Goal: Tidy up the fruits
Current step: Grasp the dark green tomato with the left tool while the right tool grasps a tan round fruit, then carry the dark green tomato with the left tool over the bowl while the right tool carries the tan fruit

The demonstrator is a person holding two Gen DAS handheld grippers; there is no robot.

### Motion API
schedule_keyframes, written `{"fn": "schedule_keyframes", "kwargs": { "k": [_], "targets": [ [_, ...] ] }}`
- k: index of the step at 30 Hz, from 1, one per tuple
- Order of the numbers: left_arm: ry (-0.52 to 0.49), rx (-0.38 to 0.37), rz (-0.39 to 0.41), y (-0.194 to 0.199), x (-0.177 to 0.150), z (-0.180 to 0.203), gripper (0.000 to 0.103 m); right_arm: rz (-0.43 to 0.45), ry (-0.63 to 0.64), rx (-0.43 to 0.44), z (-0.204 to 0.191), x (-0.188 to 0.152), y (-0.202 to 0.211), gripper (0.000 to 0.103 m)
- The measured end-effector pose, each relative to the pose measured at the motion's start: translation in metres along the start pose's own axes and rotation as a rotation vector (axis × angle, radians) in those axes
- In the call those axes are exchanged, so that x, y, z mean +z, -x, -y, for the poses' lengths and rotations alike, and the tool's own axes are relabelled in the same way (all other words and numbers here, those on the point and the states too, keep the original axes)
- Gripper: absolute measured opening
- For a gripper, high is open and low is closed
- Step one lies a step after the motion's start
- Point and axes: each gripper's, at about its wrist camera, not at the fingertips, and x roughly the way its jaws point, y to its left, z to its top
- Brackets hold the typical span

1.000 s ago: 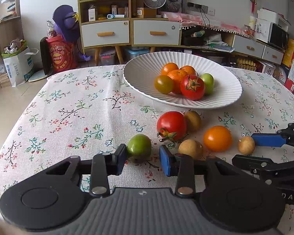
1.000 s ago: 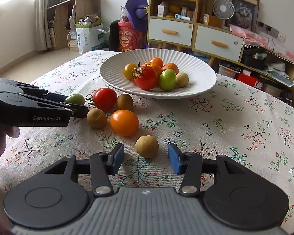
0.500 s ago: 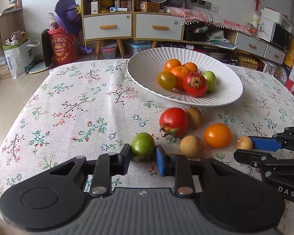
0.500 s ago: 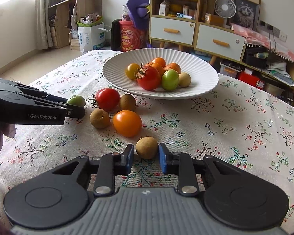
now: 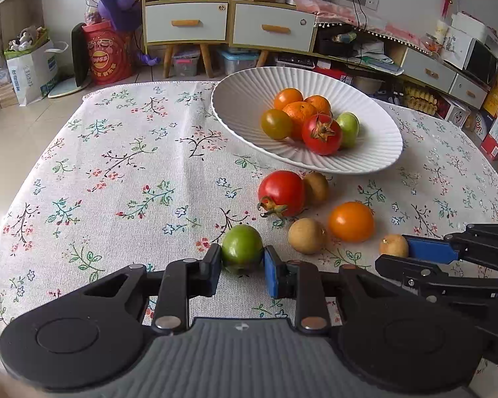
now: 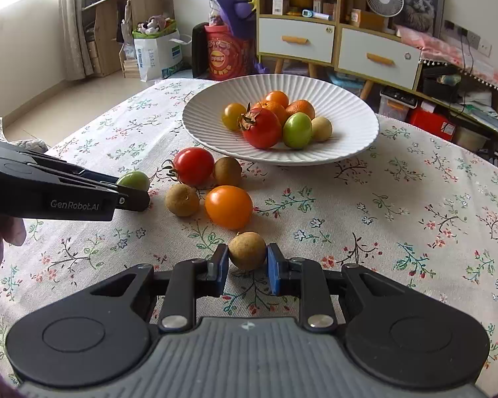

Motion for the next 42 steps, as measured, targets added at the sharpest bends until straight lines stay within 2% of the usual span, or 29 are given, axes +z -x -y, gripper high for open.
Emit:
{"fn": "schedule_keyframes", "kwargs": {
  "k": [7, 24, 35, 42],
  "targets": [
    [0.022, -0.046, -0.018, 0.005, 0.005, 0.002, 0.023, -0.049, -0.03, 0.0, -0.002, 0.009, 0.006, 0.022],
    [-0.02, -0.075, 0.001, 0.014, 0.022, 0.01, 0.023, -0.09, -0.052, -0.026, 0.0, 0.031, 0.013, 0.022],
    [-0.064, -0.067, 0.02, 0.003, 0.041, 0.014, 0.023, -0.065, -0.046, -0.041, 0.011, 0.05, 0.007, 0.022],
    [-0.081, -0.079, 0.052, -0.009, 0.054, 0.012, 0.023, -0.008, -0.086, -0.027, 0.029, 0.065, 0.001, 0.022]
  ]
}}
